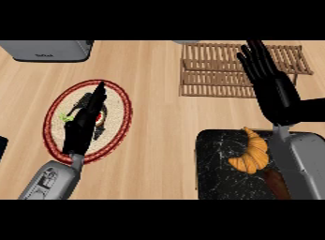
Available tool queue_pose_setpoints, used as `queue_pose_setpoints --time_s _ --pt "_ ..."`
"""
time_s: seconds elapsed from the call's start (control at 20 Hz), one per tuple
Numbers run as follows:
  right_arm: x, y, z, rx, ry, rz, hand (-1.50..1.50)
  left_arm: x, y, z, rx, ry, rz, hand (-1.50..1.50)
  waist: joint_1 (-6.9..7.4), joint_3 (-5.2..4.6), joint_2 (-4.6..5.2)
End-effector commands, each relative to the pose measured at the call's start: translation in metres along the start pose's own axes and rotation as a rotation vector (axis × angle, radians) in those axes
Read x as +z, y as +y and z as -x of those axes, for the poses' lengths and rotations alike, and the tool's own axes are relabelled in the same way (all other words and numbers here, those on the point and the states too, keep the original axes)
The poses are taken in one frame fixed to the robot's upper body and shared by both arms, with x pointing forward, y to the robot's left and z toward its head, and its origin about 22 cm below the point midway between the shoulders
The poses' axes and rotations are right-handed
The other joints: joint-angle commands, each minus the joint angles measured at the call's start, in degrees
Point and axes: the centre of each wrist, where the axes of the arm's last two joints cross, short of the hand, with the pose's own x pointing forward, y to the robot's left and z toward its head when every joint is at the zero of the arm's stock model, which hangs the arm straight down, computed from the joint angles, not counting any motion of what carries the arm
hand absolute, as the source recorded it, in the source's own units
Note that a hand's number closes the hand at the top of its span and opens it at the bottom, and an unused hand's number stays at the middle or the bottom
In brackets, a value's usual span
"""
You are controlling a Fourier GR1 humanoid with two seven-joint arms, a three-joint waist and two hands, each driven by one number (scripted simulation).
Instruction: Pick the sweet potato from the tray and place it in the tiered shelf
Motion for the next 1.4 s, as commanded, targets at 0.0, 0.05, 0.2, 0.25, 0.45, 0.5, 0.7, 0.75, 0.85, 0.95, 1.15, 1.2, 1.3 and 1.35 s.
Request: queue_pose_setpoints --time_s 0.0,0.05,0.2,0.25,0.45,0.5,0.7,0.75,0.85,0.95,1.15,1.2,1.3,1.35 --pt "0.019 -0.005 0.01 0.073 0.064 -0.148 1.5 0.002 0.017 0.005 0.019 0.002 -0.06 0.0 -0.32 0.56 -0.8" --pt "0.026 -0.008 0.007 0.172 0.132 -0.245 1.5 0.007 0.036 -0.002 -0.006 -0.019 -0.113 0.0 0.27 0.54 -1.13" --pt "0.044 0.027 0.018 0.378 0.268 -0.604 1.5 -0.004 0.04 -0.014 0.027 -0.04 -0.195 0.0 1.29 0.33 -1.61" --pt "0.046 0.026 0.016 0.452 0.301 -0.692 1.5 -0.008 0.053 -0.025 0.031 -0.06 -0.238 0.0 2.15 0.33 -1.91" --pt "0.093 -0.013 0.02 0.408 0.328 -0.476 -1.5 0.026 0.077 -0.015 0.063 -0.014 -0.261 0.0 -0.35 0.59 -1.1" --pt "0.09 -0.004 -0.006 0.406 0.293 -0.532 -1.5 0.015 0.088 -0.022 0.065 0.003 -0.261 0.0 -0.92 0.56 -1.09" --pt "0.079 -0.015 -0.056 0.461 0.254 -0.759 -1.5 0.028 0.077 -0.034 0.087 -0.001 -0.27 0.0 -0.85 0.53 -1.42" --pt "0.084 -0.016 -0.059 0.51 0.289 -0.808 -1.5 0.036 0.064 -0.028 0.072 -0.009 -0.269 0.0 -0.78 0.54 -1.4" --pt "0.077 -0.011 -0.081 0.649 0.315 -0.9 -1.5 0.031 0.07 -0.033 0.071 0.001 -0.27 0.0 -0.9 0.48 -1.47" --pt "0.085 -0.004 -0.091 0.81 0.347 -1.008 -1.5 0.038 0.06 -0.025 0.089 0.008 -0.254 0.0 -1.09 0.45 -1.63" --pt "0.1 0.027 -0.115 1.015 0.364 -1.125 -1.5 0.034 0.076 -0.03 0.082 0.019 -0.279 0.0 -1.09 0.43 -1.48" --pt "0.097 0.032 -0.133 1.141 0.316 -1.144 -1.5 0.032 0.084 -0.031 0.056 -0.002 -0.281 0.0 -1.22 0.38 -1.66" --pt "0.099 0.041 -0.151 1.333 0.298 -1.151 -1.5 0.034 0.072 -0.033 0.079 0.006 -0.264 0.0 -1.01 0.39 -1.8" --pt "0.109 0.055 -0.149 1.385 0.248 -1.142 -1.5 0.036 0.064 -0.025 0.071 0.012 -0.272 0.0 -0.93 0.44 -1.67"
